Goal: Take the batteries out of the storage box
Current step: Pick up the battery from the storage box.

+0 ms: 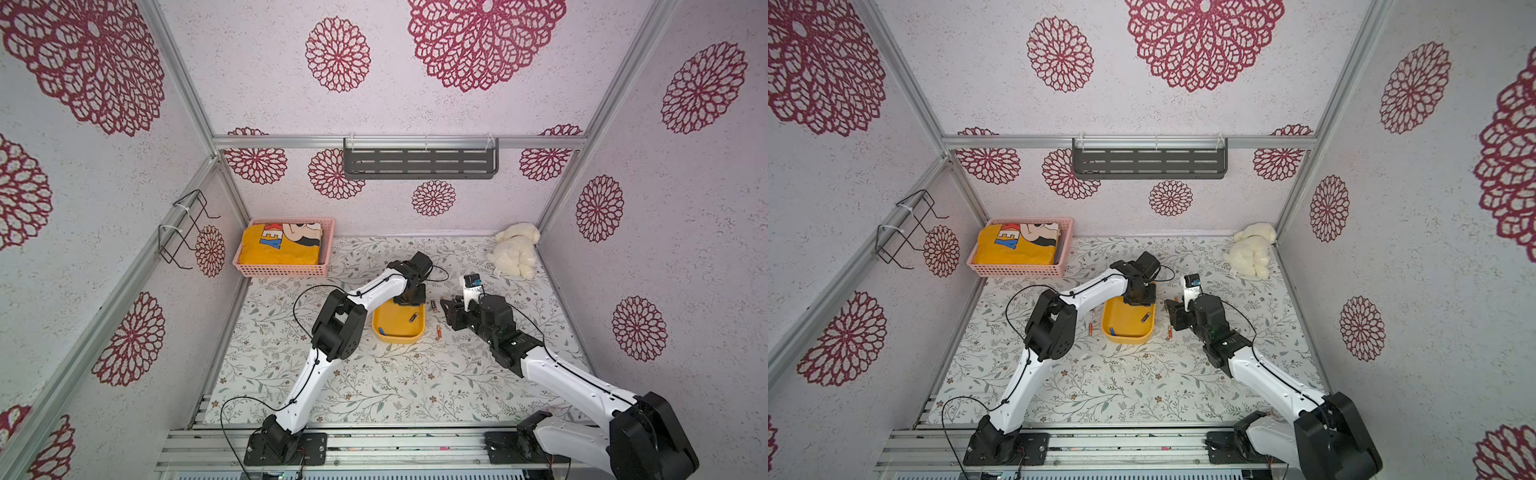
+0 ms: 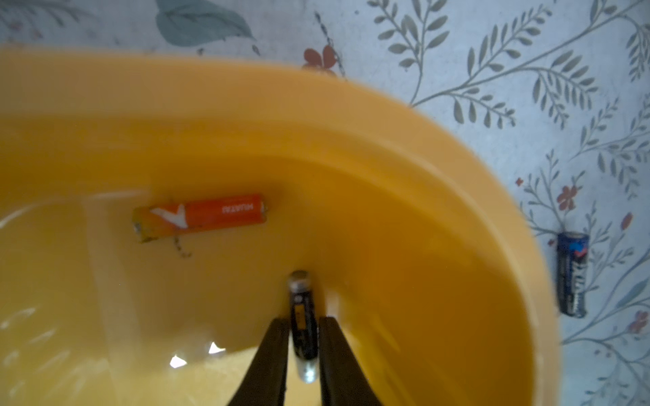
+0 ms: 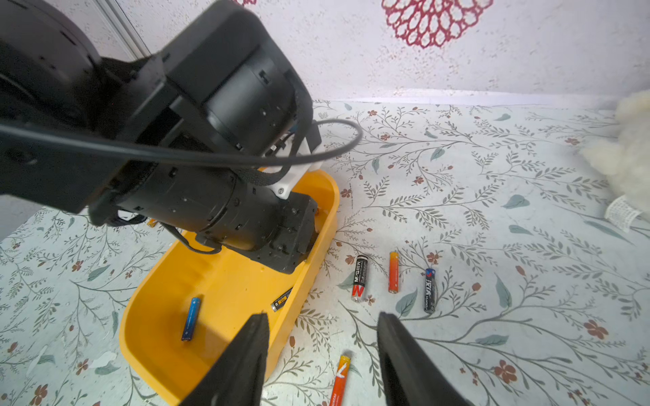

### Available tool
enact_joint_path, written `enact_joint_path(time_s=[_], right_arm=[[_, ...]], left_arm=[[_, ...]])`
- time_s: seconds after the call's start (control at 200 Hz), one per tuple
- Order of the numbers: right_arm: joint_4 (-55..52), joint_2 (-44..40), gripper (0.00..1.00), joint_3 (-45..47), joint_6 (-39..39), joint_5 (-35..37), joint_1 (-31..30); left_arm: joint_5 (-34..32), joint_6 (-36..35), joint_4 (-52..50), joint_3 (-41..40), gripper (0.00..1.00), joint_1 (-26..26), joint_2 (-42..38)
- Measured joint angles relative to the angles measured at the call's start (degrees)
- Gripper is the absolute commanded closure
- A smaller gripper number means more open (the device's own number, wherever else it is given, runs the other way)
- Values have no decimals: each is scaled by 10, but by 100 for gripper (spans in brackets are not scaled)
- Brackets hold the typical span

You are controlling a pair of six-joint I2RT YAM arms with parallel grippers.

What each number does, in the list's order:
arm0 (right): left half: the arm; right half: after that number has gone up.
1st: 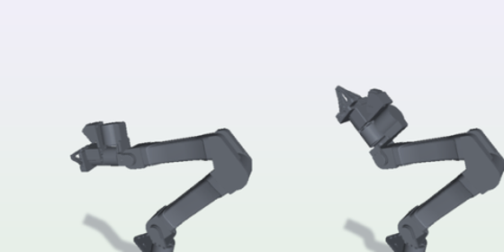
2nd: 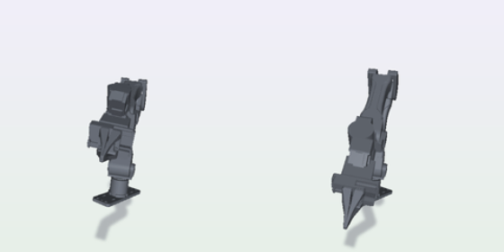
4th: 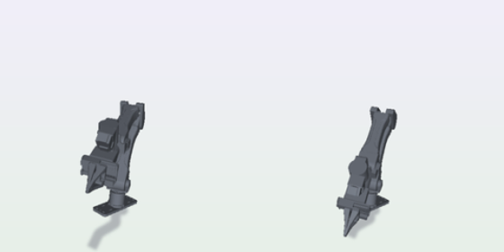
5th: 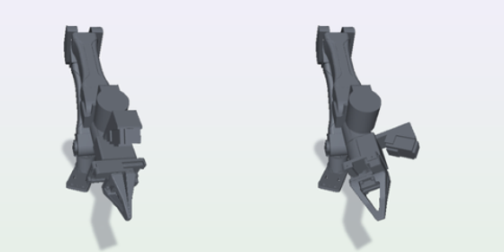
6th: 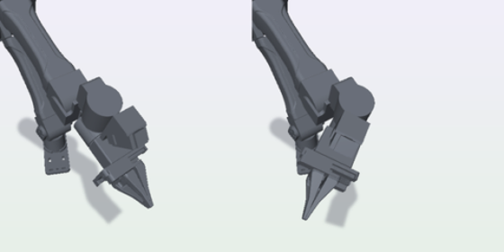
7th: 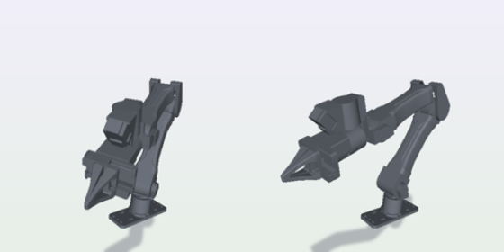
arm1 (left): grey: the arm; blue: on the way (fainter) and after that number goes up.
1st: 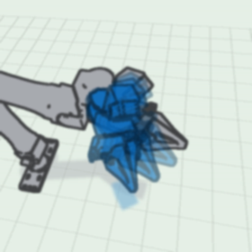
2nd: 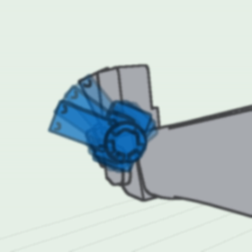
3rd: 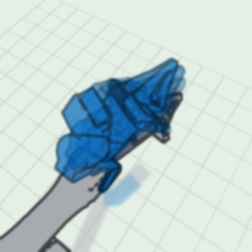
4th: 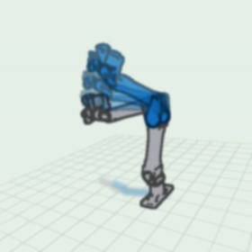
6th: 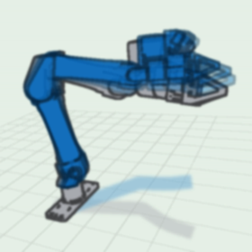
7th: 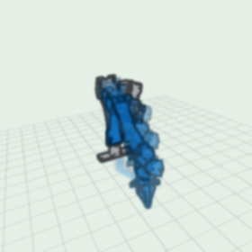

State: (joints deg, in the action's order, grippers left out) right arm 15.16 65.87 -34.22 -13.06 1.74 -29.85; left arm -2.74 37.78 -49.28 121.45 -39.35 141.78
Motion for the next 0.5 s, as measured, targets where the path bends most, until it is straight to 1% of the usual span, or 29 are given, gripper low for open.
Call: enact_joint_path(time_s=[0.075,0.5], right_arm=[[0,0,44,0,0,0,0],[3,0,44,0,0,0,0]], left_arm=[[-7,-3,-2,3,100,0,0],[-52,-28,-31,5,100,0,-12]])
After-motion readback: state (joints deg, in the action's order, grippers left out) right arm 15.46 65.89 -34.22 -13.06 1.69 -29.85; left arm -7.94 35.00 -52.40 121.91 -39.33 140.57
